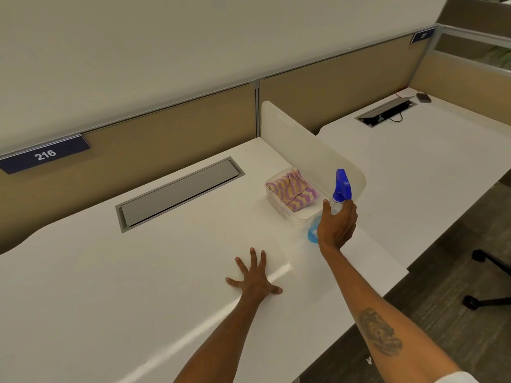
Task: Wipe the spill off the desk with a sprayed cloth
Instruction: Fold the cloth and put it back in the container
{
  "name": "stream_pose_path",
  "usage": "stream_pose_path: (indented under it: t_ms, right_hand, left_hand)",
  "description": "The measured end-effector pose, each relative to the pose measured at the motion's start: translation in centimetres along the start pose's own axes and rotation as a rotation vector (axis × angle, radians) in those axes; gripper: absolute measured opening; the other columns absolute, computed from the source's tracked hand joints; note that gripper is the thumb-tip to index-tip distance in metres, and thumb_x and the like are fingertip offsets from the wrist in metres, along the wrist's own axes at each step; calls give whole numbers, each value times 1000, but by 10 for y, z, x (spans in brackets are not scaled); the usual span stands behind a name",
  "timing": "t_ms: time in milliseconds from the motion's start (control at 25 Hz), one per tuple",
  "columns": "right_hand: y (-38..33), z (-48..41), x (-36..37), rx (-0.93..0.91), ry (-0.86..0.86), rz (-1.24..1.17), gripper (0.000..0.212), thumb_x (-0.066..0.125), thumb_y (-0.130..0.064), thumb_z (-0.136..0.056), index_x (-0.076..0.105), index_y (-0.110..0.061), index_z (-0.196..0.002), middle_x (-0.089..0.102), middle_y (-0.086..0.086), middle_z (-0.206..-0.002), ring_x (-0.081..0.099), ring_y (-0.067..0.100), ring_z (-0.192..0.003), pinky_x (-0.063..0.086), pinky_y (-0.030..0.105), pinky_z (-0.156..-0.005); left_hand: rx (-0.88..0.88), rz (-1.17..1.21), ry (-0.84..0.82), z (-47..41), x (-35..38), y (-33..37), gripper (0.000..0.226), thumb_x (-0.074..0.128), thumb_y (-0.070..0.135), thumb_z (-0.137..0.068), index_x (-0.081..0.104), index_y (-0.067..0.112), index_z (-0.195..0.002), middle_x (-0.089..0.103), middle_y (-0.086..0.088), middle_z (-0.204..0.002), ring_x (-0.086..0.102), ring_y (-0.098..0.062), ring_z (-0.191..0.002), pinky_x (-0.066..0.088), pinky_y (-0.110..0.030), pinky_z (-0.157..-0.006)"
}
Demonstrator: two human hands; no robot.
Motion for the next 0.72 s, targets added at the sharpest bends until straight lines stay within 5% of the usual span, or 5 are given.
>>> stream_pose_path:
  t_ms: [400, 720]
  right_hand:
    - [-72, -23, -29, -266, 103, -58, 51, 77, -33, -83, 56, -14, -126, 65, 5, -118, 65, 20, -105, 54, 33, -83]
    - [-100, -53, 3, -280, -75, -174, 50, 77, -35, -83, 57, -10, -121, 67, 7, -110, 59, 10, -95, 43, 20, -82]
  left_hand:
    - [-19, -5, -12, 1, -5, 3, 128, 84, 47, -70, -11, 40, -155, -31, 11, -161, -31, -39, -146, 3, -83, -103]
    - [-27, -3, -2, -1, -4, 2, 129, 85, 48, -68, -11, 42, -155, -30, 13, -161, -32, -37, -146, 3, -83, -102]
Point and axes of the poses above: each hand's wrist, its own z-axis away from the middle knuckle, its own x-axis out of the palm, y = z × x, the point moved 5 cm from there along -z, towards the middle knuckle
